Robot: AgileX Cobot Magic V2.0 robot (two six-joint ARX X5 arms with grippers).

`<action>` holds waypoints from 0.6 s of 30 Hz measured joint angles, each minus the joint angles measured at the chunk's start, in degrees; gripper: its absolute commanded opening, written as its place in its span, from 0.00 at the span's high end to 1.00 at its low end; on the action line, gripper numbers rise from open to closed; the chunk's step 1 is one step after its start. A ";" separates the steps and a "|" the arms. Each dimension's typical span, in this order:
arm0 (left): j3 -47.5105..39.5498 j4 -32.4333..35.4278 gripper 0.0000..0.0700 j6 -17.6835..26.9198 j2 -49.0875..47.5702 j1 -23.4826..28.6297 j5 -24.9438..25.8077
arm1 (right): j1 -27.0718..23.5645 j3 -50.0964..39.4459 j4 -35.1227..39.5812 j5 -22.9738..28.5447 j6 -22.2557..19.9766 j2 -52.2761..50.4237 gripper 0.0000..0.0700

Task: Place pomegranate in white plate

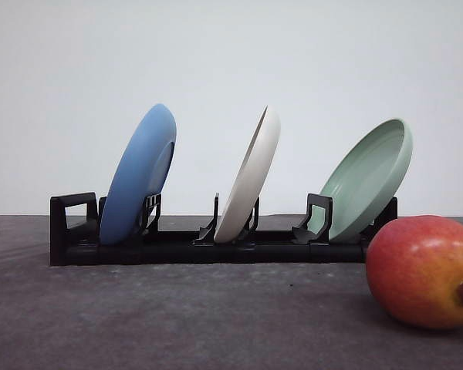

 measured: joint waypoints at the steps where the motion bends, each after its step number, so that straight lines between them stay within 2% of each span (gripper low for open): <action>1: 0.11 -0.02 1.00 0.78 0.23 0.00 1.46 | 0.00 0.00 -0.09 -0.34 -0.36 0.03 1.00; 4: 0.11 -0.28 1.00 2.93 0.38 0.00 2.17 | 0.00 0.00 -0.31 -0.36 -0.92 -0.06 1.00; 9: 0.11 -0.42 1.00 4.13 0.64 0.00 2.26 | 0.00 0.00 -0.35 -0.36 -0.97 -0.08 0.99; 11: 0.11 -0.42 0.95 4.41 0.62 0.00 2.26 | 0.00 0.00 -0.35 -0.36 -0.97 -0.08 0.98; 12: 0.11 -0.44 0.89 4.44 0.67 0.00 2.26 | 0.00 0.00 -0.35 -0.36 -0.97 -0.08 0.93; 13: 0.11 -0.44 0.81 4.52 0.73 0.00 2.28 | 0.00 0.00 -0.35 -0.36 -0.99 -0.08 0.85; 17: 0.11 -1.01 0.46 4.60 1.51 0.00 2.31 | 0.00 0.00 -0.35 -0.36 -1.32 -0.08 0.35; 18: 0.11 -1.34 0.36 4.59 1.83 0.00 2.31 | 0.00 0.00 -0.35 -0.36 -1.34 -0.08 0.28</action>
